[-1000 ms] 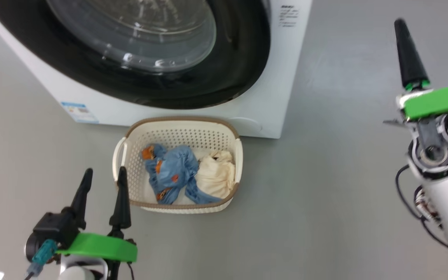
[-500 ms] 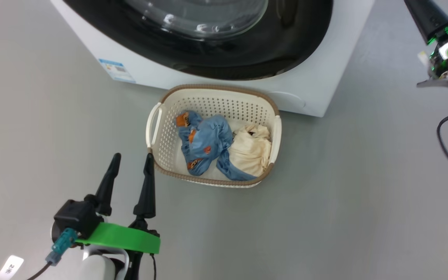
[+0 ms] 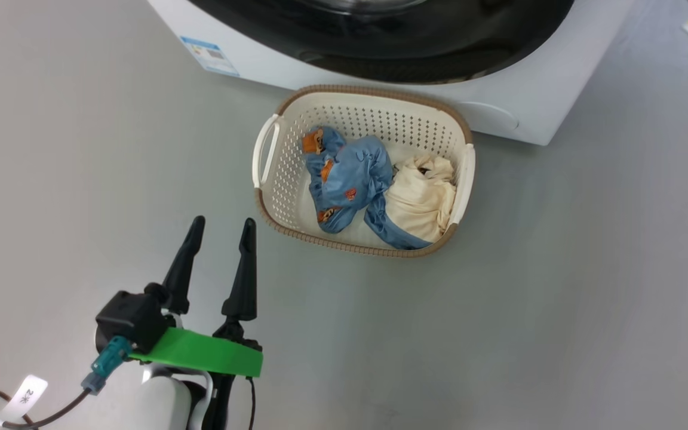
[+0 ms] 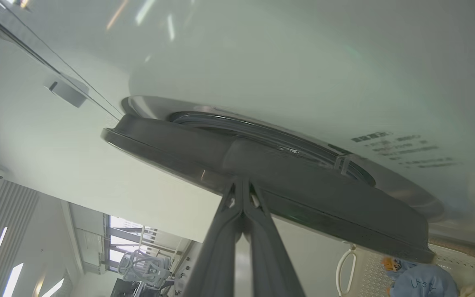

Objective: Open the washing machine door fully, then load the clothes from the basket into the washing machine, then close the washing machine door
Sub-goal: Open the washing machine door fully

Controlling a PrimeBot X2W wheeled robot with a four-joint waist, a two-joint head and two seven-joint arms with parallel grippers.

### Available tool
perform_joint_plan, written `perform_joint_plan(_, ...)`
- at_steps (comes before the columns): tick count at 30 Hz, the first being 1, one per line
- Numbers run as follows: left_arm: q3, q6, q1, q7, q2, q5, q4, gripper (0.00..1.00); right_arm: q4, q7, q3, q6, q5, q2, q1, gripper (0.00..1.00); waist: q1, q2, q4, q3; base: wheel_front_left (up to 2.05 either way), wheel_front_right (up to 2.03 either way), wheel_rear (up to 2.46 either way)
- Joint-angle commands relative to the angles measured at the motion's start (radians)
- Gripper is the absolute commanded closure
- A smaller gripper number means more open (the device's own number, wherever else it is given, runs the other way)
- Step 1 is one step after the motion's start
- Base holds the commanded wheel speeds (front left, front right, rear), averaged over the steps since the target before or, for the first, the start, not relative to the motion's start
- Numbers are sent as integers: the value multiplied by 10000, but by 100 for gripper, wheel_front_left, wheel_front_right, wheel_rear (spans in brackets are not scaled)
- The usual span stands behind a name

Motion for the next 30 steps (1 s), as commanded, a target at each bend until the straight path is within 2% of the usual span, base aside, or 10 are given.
perform_joint_plan(1, 234, 44, -208, -67, 142, -111, -295, 0, -120, 167, 4, 48, -49, -19, -216, 100, -1, -1, 172, 246, 0, 0, 0)
perform_joint_plan(21, -194, 52, -699, -67, 141, -496, -544, 0, 588, 1032, 126, 48, -789, 208, -1732, 100, -1, -1, 572, 1316, 0, 0, 0)
perform_joint_plan(30, -260, 109, -798, -67, 141, -553, -482, 0, 491, 1361, 366, 48, -927, 365, -1695, 100, -1, -1, 582, 1239, 0, 0, 0)
